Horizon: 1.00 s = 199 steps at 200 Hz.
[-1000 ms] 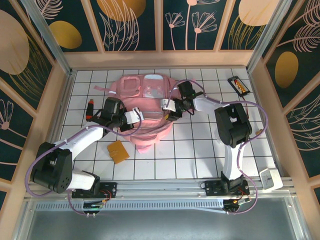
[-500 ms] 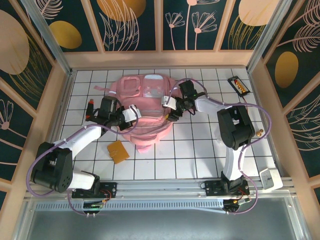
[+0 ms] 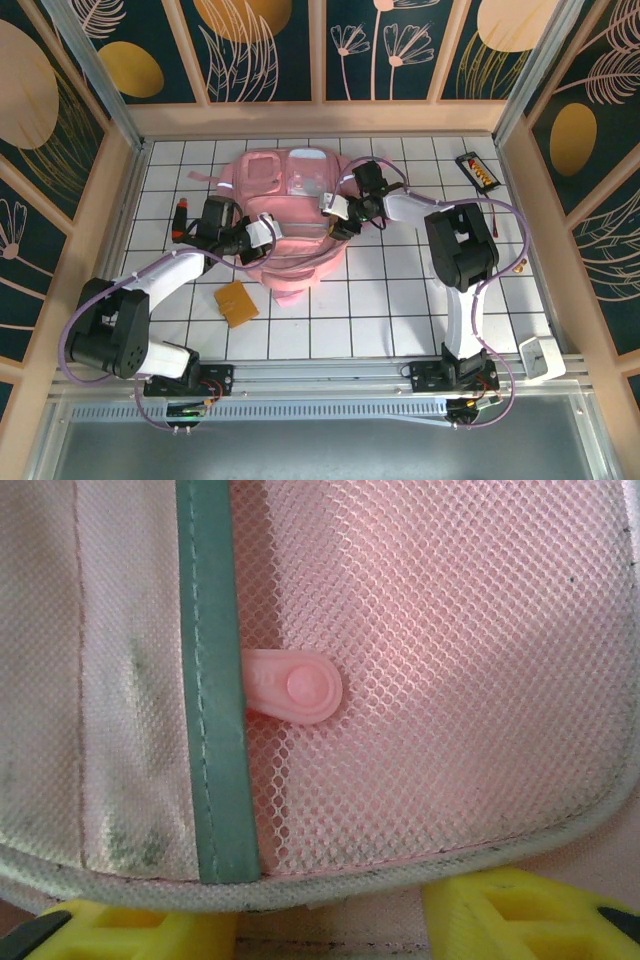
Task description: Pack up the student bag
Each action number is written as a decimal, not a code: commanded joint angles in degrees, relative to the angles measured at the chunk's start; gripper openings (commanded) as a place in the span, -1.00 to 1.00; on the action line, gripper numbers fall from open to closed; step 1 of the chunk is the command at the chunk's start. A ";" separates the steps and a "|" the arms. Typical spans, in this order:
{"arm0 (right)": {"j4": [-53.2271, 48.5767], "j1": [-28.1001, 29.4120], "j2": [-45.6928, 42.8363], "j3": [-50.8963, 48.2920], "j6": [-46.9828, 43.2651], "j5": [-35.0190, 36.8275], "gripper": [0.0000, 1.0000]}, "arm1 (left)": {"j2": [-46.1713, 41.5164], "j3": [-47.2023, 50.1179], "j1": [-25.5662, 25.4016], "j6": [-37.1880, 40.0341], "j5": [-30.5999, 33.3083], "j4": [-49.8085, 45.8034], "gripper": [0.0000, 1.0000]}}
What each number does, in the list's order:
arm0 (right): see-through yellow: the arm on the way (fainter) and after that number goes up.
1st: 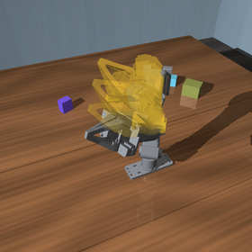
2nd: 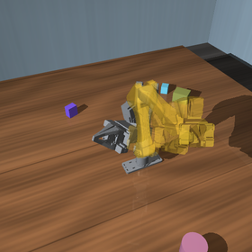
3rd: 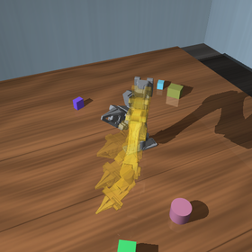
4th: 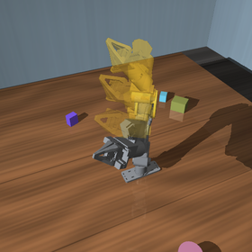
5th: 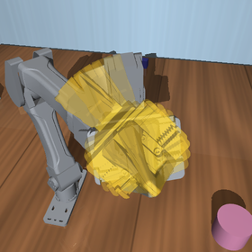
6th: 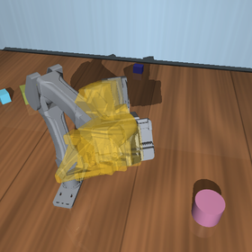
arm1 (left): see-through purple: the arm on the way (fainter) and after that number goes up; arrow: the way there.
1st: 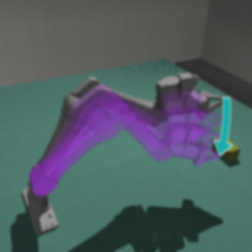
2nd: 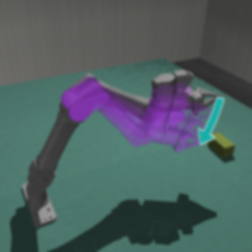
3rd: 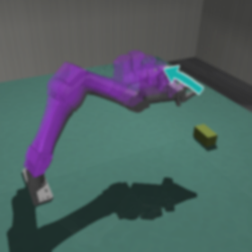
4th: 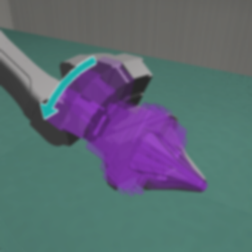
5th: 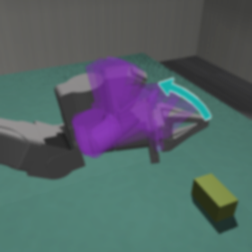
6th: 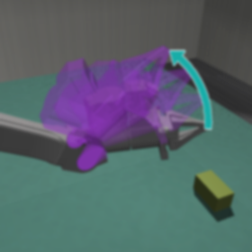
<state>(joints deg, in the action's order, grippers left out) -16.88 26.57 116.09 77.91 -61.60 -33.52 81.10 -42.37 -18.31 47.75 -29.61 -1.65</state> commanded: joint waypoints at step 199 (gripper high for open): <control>3.02 -2.00 -12.90 -13.17 1.85 -12.26 -1.00 | 1.18 -1.23 0.02 -5.77 -2.48 2.18 -1.00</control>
<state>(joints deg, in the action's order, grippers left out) -15.33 24.67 107.26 67.57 -62.17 -40.18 81.84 -42.52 -18.31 44.71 -29.65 -1.69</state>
